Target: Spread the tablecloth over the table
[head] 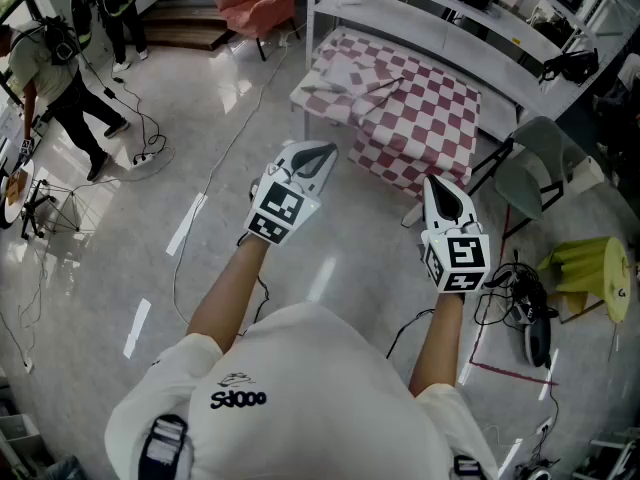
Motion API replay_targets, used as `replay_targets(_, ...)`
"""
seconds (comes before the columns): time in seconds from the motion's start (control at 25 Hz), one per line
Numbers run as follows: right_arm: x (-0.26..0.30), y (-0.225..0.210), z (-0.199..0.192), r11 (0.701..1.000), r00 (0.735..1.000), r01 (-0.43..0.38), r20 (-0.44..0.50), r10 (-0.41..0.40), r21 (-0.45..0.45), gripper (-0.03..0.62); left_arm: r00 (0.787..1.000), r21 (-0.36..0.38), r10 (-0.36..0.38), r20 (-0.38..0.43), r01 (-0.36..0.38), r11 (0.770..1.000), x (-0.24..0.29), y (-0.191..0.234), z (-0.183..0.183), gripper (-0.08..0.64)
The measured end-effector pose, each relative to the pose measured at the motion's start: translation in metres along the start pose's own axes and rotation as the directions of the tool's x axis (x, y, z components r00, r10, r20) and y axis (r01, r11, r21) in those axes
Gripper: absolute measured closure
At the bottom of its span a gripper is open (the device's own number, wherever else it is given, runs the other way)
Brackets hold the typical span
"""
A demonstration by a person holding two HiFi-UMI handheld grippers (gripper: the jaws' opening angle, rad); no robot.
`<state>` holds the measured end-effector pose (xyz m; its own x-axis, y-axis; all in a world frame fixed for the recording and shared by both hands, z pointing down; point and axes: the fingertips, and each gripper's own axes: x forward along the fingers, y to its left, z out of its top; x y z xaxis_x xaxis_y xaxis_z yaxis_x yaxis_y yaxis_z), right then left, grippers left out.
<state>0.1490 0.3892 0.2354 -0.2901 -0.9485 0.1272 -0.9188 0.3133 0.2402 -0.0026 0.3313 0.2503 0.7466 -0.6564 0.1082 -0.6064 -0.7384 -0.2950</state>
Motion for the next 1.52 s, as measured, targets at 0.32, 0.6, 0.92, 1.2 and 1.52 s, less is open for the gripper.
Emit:
replay_targets(0.32,-0.005,-0.008,-0.006,0.999,1.0,-0.01,0.016,0.009,0.042,0.571,1.0,-0.009,-0.004,0.011,0.004,1.0,0.006,-0.011,0.001,0.532)
replay_targets(0.6,-0.013,-0.028,-0.011,0.998,0.999,-0.009,0.031,0.007,0.07,0.571,1.0,-0.004,-0.002,-0.008,0.002,1.0,0.018,-0.029,0.003,0.532)
replay_targets(0.92,-0.026,-0.043,-0.027,0.996,0.998,-0.068,0.019,0.067,0.054,0.571,0.999,-0.03,0.033,-0.034,-0.034,0.999,0.029,-0.053,-0.002,0.532)
replay_targets(1.2,-0.02,-0.065,-0.042,0.995,0.998,-0.068,0.006,0.067,0.075,0.571,0.998,-0.036,0.031,-0.063,-0.033,0.999,0.054,-0.056,-0.009,0.532)
replay_targets(1.52,0.019,-0.093,-0.057,0.994,0.999,-0.049,0.003,0.049,0.1,0.571,0.997,-0.052,0.024,-0.079,-0.028,0.998,0.093,-0.033,-0.029,0.532)
